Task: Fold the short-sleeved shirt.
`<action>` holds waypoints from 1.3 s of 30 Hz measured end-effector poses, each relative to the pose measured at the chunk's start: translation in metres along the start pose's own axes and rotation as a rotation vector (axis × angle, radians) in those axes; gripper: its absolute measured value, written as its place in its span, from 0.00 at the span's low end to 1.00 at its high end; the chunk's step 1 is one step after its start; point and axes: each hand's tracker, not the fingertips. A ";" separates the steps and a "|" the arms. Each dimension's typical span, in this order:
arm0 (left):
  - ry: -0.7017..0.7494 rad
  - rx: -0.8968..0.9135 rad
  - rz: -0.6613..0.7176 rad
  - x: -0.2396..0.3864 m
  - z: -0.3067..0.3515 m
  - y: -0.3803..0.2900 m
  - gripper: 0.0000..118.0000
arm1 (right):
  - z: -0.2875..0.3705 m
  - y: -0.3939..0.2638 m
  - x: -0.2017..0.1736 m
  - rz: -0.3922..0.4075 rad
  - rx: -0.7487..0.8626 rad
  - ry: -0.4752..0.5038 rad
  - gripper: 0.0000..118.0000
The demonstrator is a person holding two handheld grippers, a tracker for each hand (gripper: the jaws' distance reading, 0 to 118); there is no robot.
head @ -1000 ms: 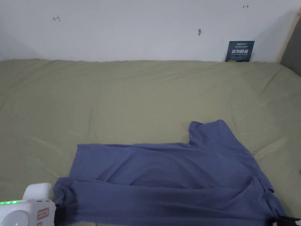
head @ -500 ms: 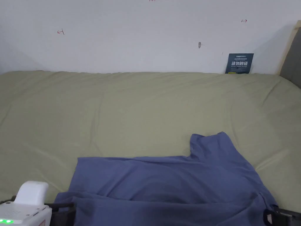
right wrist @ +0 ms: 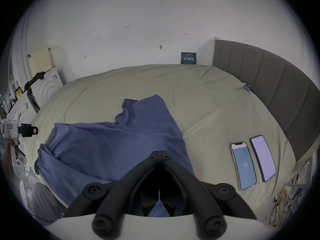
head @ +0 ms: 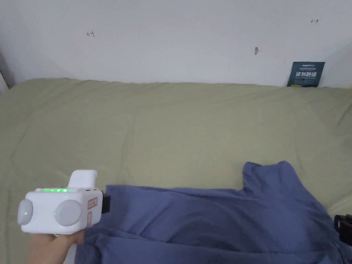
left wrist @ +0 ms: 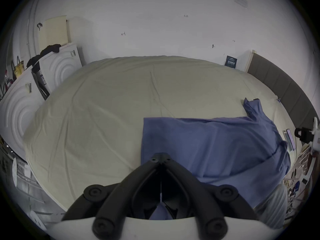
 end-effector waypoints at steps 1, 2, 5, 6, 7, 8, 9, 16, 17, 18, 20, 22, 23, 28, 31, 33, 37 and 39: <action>0.005 -0.009 -0.002 0.000 -0.011 0.008 0.06 | -0.007 0.004 0.002 -0.003 -0.007 -0.004 0.00; 0.018 -0.025 -0.001 0.000 -0.025 0.016 0.19 | -0.013 0.007 0.004 -0.005 -0.016 -0.005 0.00; 0.058 -0.081 0.007 -0.004 -0.061 0.036 0.96 | -0.018 0.015 0.002 -0.019 -0.041 -0.006 0.00; 0.058 -0.147 0.003 -0.004 -0.079 0.040 0.99 | -0.024 0.018 0.005 -0.024 -0.047 -0.008 0.00; 0.062 -0.173 0.006 -0.004 -0.089 0.043 0.99 | -0.034 0.019 0.006 -0.024 -0.055 -0.007 0.00; 0.074 -0.162 0.002 -0.005 -0.098 0.047 0.99 | -0.043 0.021 0.008 -0.025 -0.064 -0.005 0.00; 0.078 -0.176 0.000 -0.005 -0.108 0.049 0.97 | -0.049 0.023 0.010 -0.027 -0.072 -0.008 0.00; 0.029 -0.264 0.011 0.009 -0.128 0.045 0.61 | -0.071 0.036 0.016 -0.067 -0.117 -0.022 0.00; 0.013 -0.240 0.008 0.011 -0.123 0.043 0.45 | -0.074 0.039 0.018 -0.071 -0.122 -0.021 0.00; 0.035 -0.209 -0.026 0.012 -0.121 0.041 0.21 | -0.078 0.042 0.018 -0.070 -0.129 -0.021 0.00; 0.003 -0.193 -0.034 0.014 -0.120 0.041 0.00 | -0.091 0.051 0.024 -0.060 -0.133 -0.022 0.00; 0.025 -0.224 -0.087 0.015 -0.126 0.041 0.00 | -0.099 0.061 0.026 -0.065 -0.138 -0.016 0.02; 0.021 -0.223 -0.064 0.013 -0.127 0.041 0.00 | -0.103 0.065 0.026 -0.082 -0.156 0.007 0.15; 0.005 -0.224 -0.032 0.000 -0.139 0.043 0.00 | -0.155 0.077 0.019 -0.008 -0.304 0.000 1.00; 0.000 -0.227 -0.028 0.002 -0.141 0.045 0.00 | -0.178 0.072 0.010 0.014 -0.415 -0.003 0.98; 0.001 -0.233 -0.024 0.002 -0.143 0.046 0.00 | -0.183 0.065 0.006 0.058 -0.451 -0.021 0.46; 0.001 -0.234 -0.031 0.004 -0.135 0.044 0.00 | -0.161 0.066 0.012 0.030 -0.391 0.001 0.08; -0.003 -0.223 -0.030 0.009 -0.121 0.040 0.00 | -0.150 0.070 0.015 0.028 -0.380 0.043 0.02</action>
